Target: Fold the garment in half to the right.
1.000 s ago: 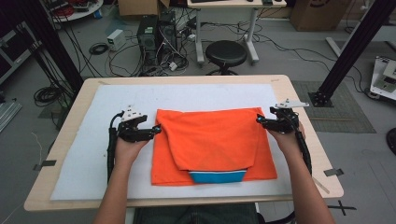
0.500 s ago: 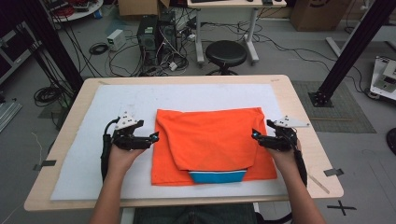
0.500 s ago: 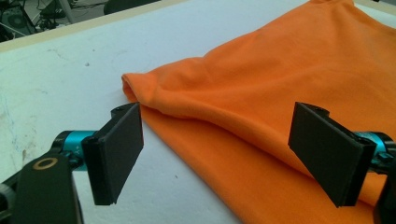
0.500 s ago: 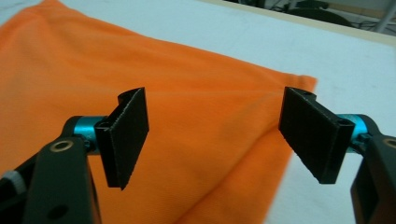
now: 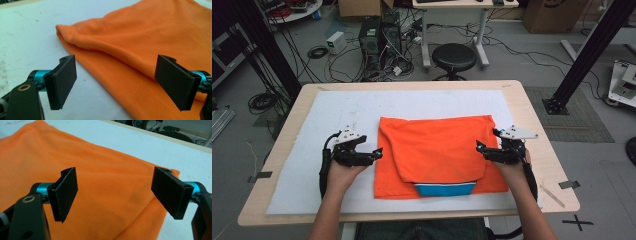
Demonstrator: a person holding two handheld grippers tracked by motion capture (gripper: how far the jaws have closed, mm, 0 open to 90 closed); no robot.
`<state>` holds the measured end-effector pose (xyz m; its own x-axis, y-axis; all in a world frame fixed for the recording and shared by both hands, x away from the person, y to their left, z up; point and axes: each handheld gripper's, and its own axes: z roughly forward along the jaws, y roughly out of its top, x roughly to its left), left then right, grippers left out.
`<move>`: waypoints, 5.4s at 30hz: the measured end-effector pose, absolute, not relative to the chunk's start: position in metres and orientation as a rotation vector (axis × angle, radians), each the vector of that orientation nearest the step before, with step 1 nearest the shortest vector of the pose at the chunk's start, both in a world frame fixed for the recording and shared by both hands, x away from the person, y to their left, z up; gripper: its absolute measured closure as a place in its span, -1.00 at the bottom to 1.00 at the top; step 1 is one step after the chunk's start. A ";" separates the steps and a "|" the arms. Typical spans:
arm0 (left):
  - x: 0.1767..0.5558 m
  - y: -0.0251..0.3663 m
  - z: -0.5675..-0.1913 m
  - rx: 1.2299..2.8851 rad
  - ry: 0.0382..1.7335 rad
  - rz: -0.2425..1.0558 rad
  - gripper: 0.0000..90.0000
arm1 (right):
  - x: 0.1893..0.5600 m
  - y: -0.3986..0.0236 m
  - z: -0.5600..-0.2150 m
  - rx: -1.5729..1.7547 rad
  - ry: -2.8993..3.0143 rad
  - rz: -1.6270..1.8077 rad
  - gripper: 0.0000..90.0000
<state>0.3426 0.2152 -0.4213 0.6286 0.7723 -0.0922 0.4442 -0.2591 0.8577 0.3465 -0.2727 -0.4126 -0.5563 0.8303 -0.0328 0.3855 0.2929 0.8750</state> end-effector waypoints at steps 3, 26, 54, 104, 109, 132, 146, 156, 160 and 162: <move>0.337 0.212 -0.424 1.908 0.966 0.418 -0.60 | 0.347 -0.272 -0.413 1.069 2.084 1.180 -0.51; 0.327 0.193 -0.453 2.070 1.024 0.336 -0.56 | 0.350 -0.268 -0.412 1.061 2.099 1.168 -0.51; 0.303 0.158 -0.449 2.088 0.791 0.243 0.82 | 0.350 -0.264 -0.412 1.034 2.104 1.135 -0.51; 0.286 0.161 -0.452 2.107 0.758 0.278 0.75 | 0.361 -0.225 -0.391 0.924 2.163 1.193 -0.49; 0.285 0.159 -0.452 2.113 0.755 0.299 0.67 | 0.372 -0.199 -0.380 0.844 2.211 1.182 -0.48; 0.284 0.157 -0.453 2.117 0.747 0.321 0.69 | 0.429 -0.134 -0.358 0.812 2.361 1.136 -0.47; 0.282 0.157 -0.453 2.123 0.740 0.340 0.68 | 0.460 -0.095 -0.362 0.816 2.441 1.116 -0.44; 0.282 0.156 -0.453 2.123 0.741 0.345 0.68 | 0.471 -0.061 -0.372 0.787 2.500 1.088 -0.44; 0.282 0.156 -0.453 2.123 0.738 0.349 0.68 | 0.475 -0.049 -0.377 0.789 2.513 1.092 -0.44; 0.282 0.156 -0.453 2.124 0.738 0.351 0.68 | 0.477 -0.043 -0.381 0.781 2.527 1.085 -0.44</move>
<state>0.2816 0.1562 -0.4531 0.7877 0.6160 -0.0100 0.3811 -0.4745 0.7935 0.4774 -0.0429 -0.3809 -0.8141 0.5792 -0.0433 0.3674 0.5713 0.7339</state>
